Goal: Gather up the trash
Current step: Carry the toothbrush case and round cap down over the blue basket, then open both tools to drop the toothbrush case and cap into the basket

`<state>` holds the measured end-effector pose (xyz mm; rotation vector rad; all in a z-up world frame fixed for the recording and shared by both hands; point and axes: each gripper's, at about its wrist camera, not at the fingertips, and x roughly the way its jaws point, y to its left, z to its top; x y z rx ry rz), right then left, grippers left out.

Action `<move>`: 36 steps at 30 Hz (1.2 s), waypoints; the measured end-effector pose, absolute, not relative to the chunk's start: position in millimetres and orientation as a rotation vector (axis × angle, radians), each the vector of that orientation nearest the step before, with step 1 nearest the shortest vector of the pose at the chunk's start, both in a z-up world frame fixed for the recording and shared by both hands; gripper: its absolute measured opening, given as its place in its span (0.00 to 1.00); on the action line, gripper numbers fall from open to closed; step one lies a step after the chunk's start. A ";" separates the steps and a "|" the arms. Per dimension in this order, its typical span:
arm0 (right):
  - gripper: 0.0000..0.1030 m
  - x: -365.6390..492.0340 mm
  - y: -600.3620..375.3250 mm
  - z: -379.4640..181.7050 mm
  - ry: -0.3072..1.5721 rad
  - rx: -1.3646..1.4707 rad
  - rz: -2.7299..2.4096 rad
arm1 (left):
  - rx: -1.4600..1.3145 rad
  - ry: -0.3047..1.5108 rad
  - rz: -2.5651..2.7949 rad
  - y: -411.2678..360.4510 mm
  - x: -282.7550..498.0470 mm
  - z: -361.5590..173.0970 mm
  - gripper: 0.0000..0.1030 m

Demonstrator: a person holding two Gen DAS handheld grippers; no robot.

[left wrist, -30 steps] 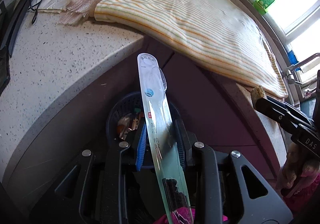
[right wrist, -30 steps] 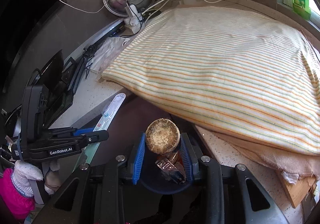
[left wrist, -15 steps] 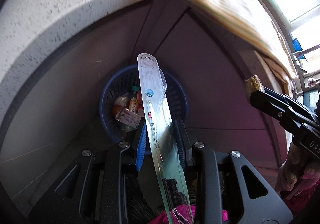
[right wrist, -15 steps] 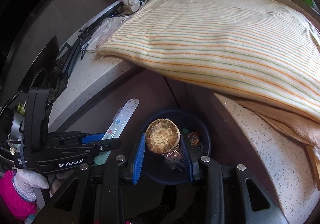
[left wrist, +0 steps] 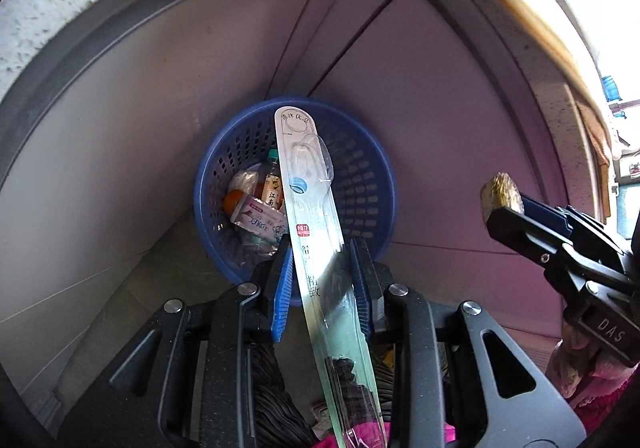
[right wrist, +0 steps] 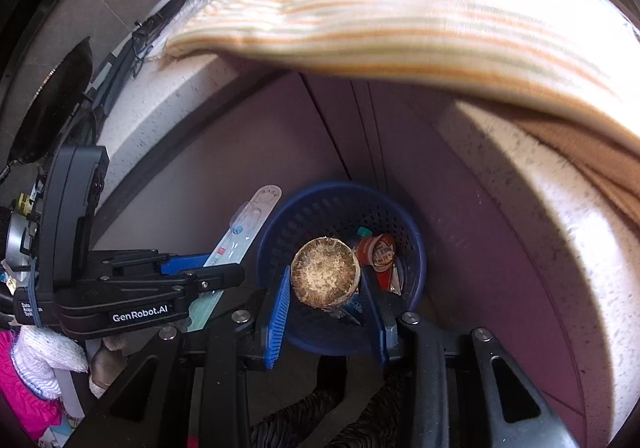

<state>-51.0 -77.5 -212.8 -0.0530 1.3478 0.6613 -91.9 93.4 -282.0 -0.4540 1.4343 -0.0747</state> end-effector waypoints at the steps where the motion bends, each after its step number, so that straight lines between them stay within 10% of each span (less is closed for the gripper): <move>1: 0.34 -51.9 -77.4 -215.7 1.352 -0.055 0.660 | -0.447 1.437 -0.072 92.2 -91.0 -283.6 0.26; 23: 0.37 -46.7 -53.7 -262.2 1.411 -0.106 0.635 | -0.374 1.497 -0.027 82.8 -75.3 -315.4 0.26; 36: 0.48 -45.9 -54.3 -251.3 1.396 -0.112 0.635 | -0.324 1.498 0.008 85.2 -71.9 -312.4 0.52</move>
